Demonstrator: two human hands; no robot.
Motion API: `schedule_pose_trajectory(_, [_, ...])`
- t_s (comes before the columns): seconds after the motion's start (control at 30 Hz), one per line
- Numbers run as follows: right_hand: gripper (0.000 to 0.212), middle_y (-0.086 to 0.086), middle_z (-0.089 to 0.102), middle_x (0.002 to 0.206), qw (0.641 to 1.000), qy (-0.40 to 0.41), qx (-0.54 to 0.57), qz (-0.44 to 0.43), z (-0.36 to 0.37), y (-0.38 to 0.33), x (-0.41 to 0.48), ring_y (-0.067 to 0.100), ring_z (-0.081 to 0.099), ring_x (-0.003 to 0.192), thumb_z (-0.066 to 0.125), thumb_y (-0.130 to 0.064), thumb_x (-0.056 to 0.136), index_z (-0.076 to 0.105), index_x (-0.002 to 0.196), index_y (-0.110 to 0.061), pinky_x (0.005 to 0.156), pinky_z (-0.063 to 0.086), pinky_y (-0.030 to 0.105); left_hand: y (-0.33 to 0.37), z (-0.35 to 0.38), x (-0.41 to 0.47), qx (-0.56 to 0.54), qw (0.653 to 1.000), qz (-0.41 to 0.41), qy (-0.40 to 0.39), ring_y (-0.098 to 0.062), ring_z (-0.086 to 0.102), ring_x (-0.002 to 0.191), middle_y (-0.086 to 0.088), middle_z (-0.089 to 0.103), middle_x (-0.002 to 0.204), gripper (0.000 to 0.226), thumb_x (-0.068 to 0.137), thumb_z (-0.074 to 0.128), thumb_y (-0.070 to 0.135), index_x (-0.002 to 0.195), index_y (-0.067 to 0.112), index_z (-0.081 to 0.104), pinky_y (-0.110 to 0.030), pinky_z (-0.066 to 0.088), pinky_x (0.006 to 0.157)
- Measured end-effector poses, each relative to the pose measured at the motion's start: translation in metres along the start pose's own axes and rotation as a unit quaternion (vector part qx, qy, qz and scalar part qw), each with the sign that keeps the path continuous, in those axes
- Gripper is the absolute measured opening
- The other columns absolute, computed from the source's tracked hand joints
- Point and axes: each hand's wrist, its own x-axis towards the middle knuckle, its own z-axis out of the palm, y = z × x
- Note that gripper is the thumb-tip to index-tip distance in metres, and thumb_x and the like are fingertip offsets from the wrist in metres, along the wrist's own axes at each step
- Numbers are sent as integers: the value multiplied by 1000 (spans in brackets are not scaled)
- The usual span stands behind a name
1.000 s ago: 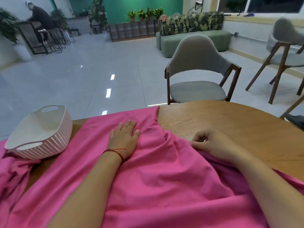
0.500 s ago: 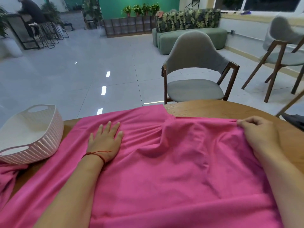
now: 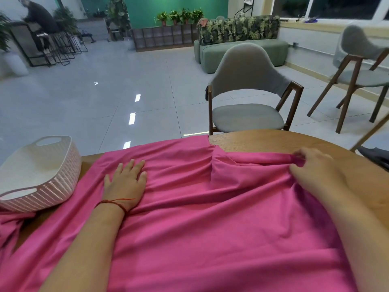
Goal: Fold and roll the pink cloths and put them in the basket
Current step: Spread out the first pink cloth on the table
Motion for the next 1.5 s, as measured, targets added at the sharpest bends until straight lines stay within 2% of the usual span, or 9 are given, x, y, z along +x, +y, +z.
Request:
schedule_pose_trajectory(0.17, [48, -9, 63, 143, 993, -49, -34, -106, 11, -62, 15, 25, 53, 132, 59, -20, 88, 68, 132, -37, 109, 44, 47, 16, -6, -2, -49, 995, 61, 62, -22, 25, 157, 8, 35, 166, 54, 102, 46, 32, 155, 35, 42, -61, 18, 124])
schedule_pose_trajectory(0.3, [28, -13, 74, 117, 978, -155, 48, -134, 23, -111, 40, 15, 66, 112, 65, -28, 90, 78, 114, -35, 100, 53, 37, 61, -15, 20, -131, 977, 154, 60, -25, 55, 134, -3, 64, 141, 53, 89, 43, 39, 134, 22, 64, -42, 40, 117])
schedule_pose_trajectory(0.4, [8, -15, 76, 83, 972, -188, 32, -136, 36, -130, 59, 10, 70, 89, 73, -33, 81, 81, 82, -31, 82, 57, 31, 95, -16, 46, -101, 978, 179, 44, -25, 55, 132, -2, 61, 142, 43, 99, 49, 39, 137, 22, 61, -42, 43, 113])
schedule_pose_trajectory(0.53, [16, -11, 77, 74, 964, -212, 86, -136, 50, -133, 65, 9, 70, 79, 71, -33, 89, 79, 79, -25, 71, 51, 28, 110, -2, 79, -81, 984, 148, 62, -28, 49, 138, -3, 56, 150, 49, 102, 47, 42, 146, 23, 54, -47, 41, 115])
schedule_pose_trajectory(0.77, [20, -7, 77, 72, 955, -204, 158, -148, 65, -118, 71, 2, 66, 60, 74, -34, 95, 76, 82, -19, 70, 54, 30, 89, 26, 97, -17, 994, 102, 30, -21, 31, 153, 3, 38, 165, 54, 108, 31, 52, 157, 33, 38, -52, 23, 125])
schedule_pose_trajectory(0.97, [19, -8, 72, 78, 979, -96, 130, -124, 69, -106, 87, 11, 64, 81, 71, -33, 94, 73, 77, -23, 69, 43, 32, 81, 21, 104, -5, 998, 62, -33, -18, 5, 161, 10, 11, 174, 57, 109, 17, 55, 164, 43, 15, -55, 3, 129])
schedule_pose_trajectory(1.1, [23, -6, 72, 76, 983, -61, 156, -77, 63, -91, 95, 15, 66, 81, 71, -33, 94, 73, 75, -20, 74, 49, 36, 71, 19, 110, -51, 997, 61, 18, -17, 33, 152, 13, 44, 160, 48, 107, 34, 58, 152, 46, 46, -57, 19, 125])
schedule_pose_trajectory(1.2, [23, -7, 71, 77, 984, -50, 155, -66, 67, -88, 97, 14, 64, 80, 70, -33, 94, 71, 75, -21, 77, 52, 38, 63, 16, 114, -134, 983, 67, 103, -17, 65, 119, 13, 75, 121, 26, 99, 61, 50, 116, 39, 77, -40, 48, 104])
schedule_pose_trajectory(1.5, [25, 2, 69, 78, 986, 16, 166, 23, 55, -66, 109, 24, 63, 79, 60, -29, 96, 70, 78, -15, 71, 50, 39, 29, 4, 119, -97, 970, -65, 212, -36, 65, 105, -5, 76, 105, 17, 94, 67, 33, 93, 23, 80, -43, 53, 91])
